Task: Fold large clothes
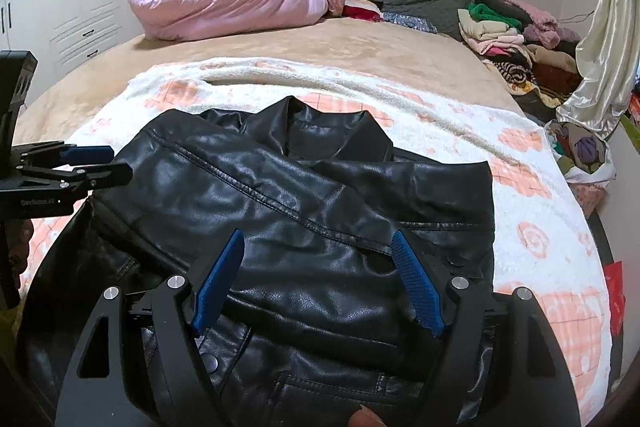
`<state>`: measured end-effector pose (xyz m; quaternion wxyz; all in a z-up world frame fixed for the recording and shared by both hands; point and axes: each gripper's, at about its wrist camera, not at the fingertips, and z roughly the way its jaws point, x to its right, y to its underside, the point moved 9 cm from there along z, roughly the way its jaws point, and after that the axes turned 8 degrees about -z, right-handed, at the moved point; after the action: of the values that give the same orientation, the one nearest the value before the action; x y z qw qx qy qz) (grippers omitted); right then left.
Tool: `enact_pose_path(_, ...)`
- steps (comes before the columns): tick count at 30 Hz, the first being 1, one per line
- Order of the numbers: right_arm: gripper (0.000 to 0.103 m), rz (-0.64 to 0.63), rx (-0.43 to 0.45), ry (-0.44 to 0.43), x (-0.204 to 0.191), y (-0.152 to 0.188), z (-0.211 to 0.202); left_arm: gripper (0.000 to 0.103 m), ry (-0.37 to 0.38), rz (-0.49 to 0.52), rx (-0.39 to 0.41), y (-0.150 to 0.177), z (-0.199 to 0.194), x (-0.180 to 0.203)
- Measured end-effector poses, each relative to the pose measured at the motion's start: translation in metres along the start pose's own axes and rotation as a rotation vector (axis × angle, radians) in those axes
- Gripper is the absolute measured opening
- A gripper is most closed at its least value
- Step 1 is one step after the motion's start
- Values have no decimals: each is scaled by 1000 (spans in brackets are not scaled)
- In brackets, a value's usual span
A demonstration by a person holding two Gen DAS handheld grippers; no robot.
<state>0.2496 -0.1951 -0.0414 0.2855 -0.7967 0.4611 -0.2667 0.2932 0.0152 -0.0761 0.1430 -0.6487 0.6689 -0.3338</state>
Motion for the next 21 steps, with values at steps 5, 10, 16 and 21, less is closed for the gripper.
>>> enact_pose_path(5, 75, -19, 11, 5, -2, -1, -5, 55, 2, 7, -19, 8, 0, 2)
enact_pose_path(10, 66, -42, 17, 7, -6, -2, -9, 17, 21, 6, -70, 24, 7, 5)
enact_pose_path(16, 65, -60, 12, -15, -12, -1, -9, 16, 17, -4, -141, 46, 23, 2)
enact_pose_path(21, 65, -44, -51, -55, -17, 14, 5, 16, 11, -6, -147, 49, 28, 0)
